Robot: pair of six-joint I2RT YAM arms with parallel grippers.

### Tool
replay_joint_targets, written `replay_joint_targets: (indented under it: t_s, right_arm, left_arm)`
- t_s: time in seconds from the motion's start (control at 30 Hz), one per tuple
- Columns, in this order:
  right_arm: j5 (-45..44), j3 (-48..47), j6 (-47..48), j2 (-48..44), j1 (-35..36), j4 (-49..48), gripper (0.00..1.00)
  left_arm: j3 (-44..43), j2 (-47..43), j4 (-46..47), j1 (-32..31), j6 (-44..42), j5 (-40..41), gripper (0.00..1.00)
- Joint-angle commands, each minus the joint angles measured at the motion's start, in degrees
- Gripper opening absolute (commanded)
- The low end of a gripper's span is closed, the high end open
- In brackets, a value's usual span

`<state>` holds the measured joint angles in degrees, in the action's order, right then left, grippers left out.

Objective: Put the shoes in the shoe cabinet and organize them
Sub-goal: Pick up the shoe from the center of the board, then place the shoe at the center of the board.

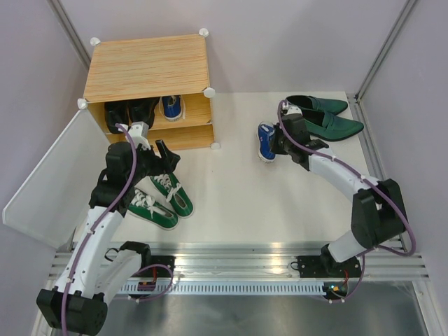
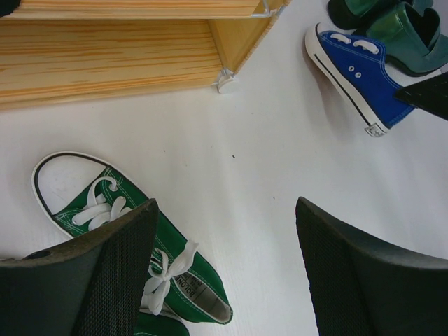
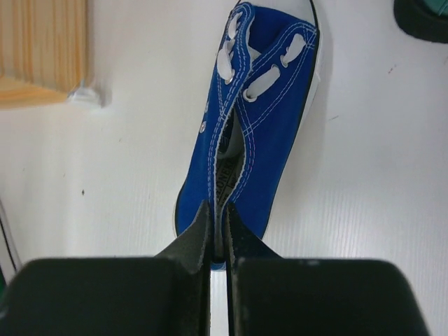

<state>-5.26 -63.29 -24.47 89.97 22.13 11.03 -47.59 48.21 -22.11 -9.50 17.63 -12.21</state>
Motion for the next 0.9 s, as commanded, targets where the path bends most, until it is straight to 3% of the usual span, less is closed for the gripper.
replay_joint_targets:
  t_s: [0.0,0.13,0.37,0.47,0.63,0.67,0.73,0.77,0.87]
  right_arm:
    - [5.17,2.19,1.09,-7.26,1.42,-2.07,0.01]
    - [10.43,5.44,1.88,-11.39,4.84,-1.62,0.01]
    - [15.1,12.39,6.1,-13.42,22.24,-1.45,0.01]
    - [16.6,15.73,8.2,-13.51,25.93,-1.88,0.01]
    - [13.17,18.02,8.73,-13.25,26.39,-1.54,0.04]
    - [12.64,17.85,8.65,-12.98,26.3,-1.36,0.06]
    - [10.63,16.8,9.0,-12.46,26.39,-0.4,0.22]
    - [9.75,16.27,8.91,-11.76,26.47,0.74,0.4]
    - [6.42,14.34,9.18,-10.09,27.17,2.41,0.56]
  left_arm:
    - [0.04,-0.92,2.51,-0.35,1.27,-0.89,0.82]
    - [0.13,-1.18,2.6,-0.35,1.18,-0.45,0.82]
    - [0.13,-1.27,2.6,-0.35,0.83,0.17,0.82]
    - [0.13,-1.18,2.6,-0.35,0.83,0.34,0.82]
    - [0.13,-0.83,2.6,-0.35,0.92,0.17,0.82]
    - [0.05,-0.75,2.68,-0.35,0.92,0.08,0.82]
    - [0.22,-0.66,2.68,-0.35,0.83,0.17,0.82]
    - [0.22,-0.74,2.6,-0.35,0.83,0.17,0.82]
    - [0.22,-0.66,2.51,-0.35,0.83,0.43,0.82]
